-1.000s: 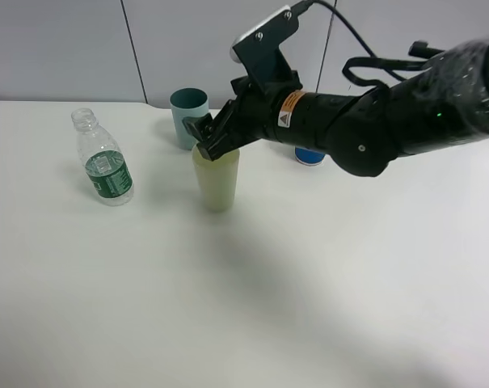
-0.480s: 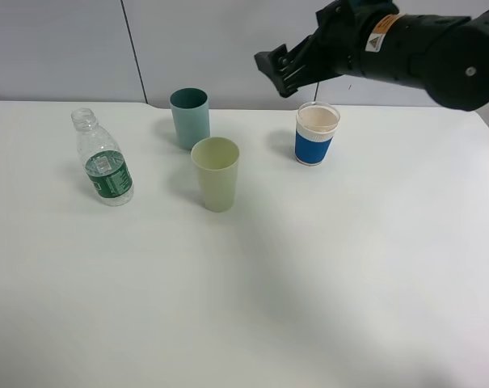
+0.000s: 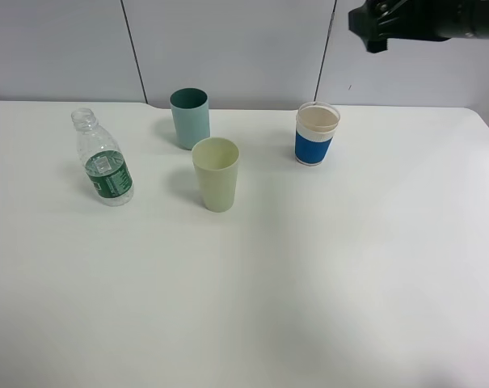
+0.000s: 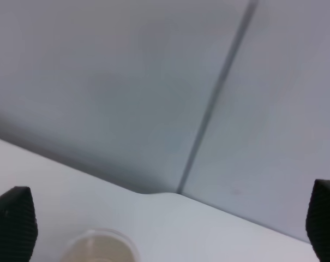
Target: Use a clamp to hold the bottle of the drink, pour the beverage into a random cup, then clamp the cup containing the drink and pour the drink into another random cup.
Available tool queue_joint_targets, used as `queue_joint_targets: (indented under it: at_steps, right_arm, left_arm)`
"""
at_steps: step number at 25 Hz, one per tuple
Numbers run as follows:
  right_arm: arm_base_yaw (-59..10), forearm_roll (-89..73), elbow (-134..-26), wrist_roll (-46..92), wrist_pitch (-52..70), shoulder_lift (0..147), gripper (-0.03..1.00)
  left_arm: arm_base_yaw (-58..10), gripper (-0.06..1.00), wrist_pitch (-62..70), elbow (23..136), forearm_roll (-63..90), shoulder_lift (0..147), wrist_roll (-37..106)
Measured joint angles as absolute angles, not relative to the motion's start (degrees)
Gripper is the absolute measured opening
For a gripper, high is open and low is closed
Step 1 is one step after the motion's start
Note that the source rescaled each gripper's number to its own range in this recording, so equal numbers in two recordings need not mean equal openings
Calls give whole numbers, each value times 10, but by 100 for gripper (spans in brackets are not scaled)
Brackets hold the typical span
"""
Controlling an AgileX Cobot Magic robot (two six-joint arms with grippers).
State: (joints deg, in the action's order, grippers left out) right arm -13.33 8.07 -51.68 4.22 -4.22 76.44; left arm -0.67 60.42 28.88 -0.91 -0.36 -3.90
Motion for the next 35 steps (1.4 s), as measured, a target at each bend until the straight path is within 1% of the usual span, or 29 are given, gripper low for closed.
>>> queue_joint_targets:
  at_steps: [7, 14, 23, 32, 35]
  right_arm:
    - [-44, 81, -517, 33, 72, 678, 99]
    - [19, 81, -517, 32, 154, 547, 99]
    - [25, 83, -517, 22, 243, 333, 99]
    - [25, 82, -517, 18, 457, 183, 99]
    - [25, 80, -517, 18, 506, 148, 99]
  left_arm:
    - [-7, 100, 604, 289, -9, -4, -39]
    - [-7, 100, 604, 289, -9, -4, -39]
    - [-7, 100, 604, 289, -10, -4, -39]
    - [-7, 100, 604, 289, -10, -4, -39]
    - [-7, 100, 604, 289, -10, -4, -39]
